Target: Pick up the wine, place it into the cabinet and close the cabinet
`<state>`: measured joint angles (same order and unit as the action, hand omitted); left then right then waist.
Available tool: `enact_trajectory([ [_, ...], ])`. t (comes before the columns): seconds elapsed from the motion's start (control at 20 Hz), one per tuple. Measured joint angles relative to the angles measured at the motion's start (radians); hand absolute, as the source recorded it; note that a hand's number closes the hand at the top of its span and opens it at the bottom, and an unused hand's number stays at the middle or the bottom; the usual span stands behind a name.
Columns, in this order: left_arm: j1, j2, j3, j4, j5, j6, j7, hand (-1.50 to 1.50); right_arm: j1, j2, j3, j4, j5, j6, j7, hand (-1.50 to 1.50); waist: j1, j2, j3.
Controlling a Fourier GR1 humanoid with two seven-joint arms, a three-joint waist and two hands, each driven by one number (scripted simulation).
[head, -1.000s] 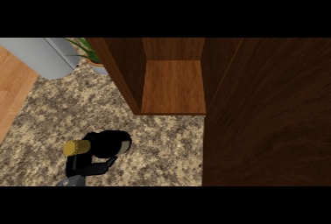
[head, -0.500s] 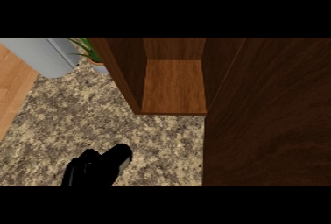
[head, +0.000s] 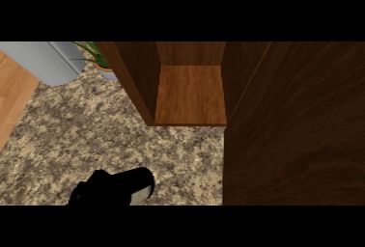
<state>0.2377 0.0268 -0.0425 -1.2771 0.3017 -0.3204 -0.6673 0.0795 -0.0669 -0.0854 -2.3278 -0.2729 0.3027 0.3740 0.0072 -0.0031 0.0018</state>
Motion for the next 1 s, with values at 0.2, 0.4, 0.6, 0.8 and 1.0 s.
enact_trajectory([
  [0.2, 0.056, -0.016, -0.054, -0.211, 0.027, 0.059, 0.137, 1.50, 0.008, 0.009, 0.011, 0.011, 0.009, 0.006, -0.014, -1.50, -0.002, 0.001, -0.001],
  [0.4, 0.075, -0.023, -0.110, -0.373, 0.043, 0.141, 0.240, 1.50, -0.012, 0.007, 0.008, 0.028, 0.009, 0.001, -0.008, -1.50, -0.003, 0.002, -0.001],
  [0.6, 0.037, -0.025, -0.156, -0.474, 0.042, 0.255, 0.318, 1.50, -0.047, 0.002, 0.004, 0.037, 0.012, -0.016, 0.010, -1.50, -0.005, 0.002, -0.001],
  [0.8, -0.046, -0.026, -0.198, -0.490, 0.057, 0.356, 0.390, 1.50, -0.014, 0.005, 0.004, 0.024, 0.002, -0.001, -0.001, -1.50, -0.008, 0.002, -0.001],
  [1.0, -0.201, -0.026, -0.224, -0.476, 0.047, 0.486, 0.465, 1.50, -0.004, 0.020, 0.025, 0.022, 0.025, -0.006, -0.008, -1.50, -0.011, 0.003, -0.001],
])
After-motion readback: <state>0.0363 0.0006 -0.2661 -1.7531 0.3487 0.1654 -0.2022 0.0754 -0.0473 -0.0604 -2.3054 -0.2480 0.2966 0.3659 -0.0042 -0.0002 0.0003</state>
